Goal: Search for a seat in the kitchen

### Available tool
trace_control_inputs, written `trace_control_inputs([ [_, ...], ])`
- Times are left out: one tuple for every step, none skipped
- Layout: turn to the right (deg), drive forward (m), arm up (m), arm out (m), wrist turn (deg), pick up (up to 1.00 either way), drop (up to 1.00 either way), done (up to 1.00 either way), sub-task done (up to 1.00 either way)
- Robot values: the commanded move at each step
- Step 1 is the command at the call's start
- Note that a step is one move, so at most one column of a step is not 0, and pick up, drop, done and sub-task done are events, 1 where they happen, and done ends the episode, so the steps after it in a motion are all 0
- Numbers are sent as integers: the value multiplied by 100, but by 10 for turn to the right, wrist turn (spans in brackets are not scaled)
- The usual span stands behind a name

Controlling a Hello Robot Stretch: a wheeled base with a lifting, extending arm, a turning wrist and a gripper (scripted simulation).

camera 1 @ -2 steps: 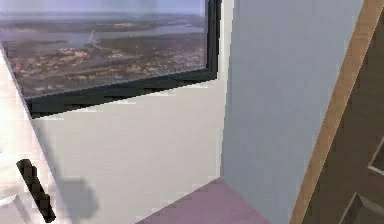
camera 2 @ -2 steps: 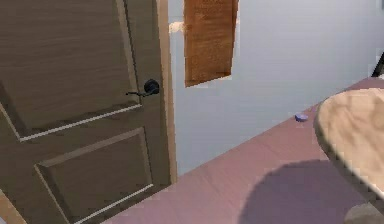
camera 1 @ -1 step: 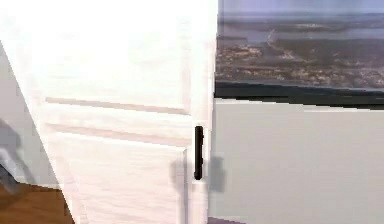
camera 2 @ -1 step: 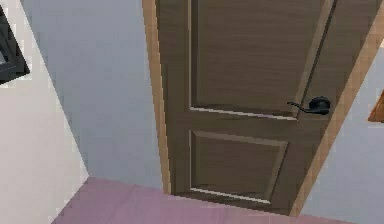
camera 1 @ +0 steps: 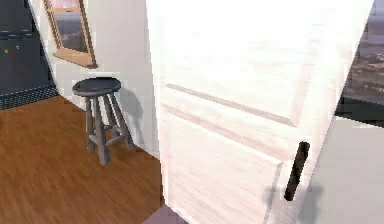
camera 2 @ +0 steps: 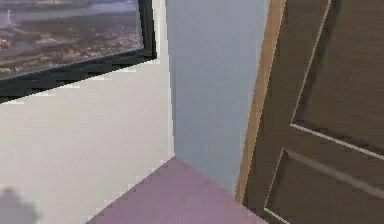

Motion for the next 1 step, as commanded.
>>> trace_control_inputs([
  [0, 25, 0, 0, 0, 0, 0, 0, 0],
])
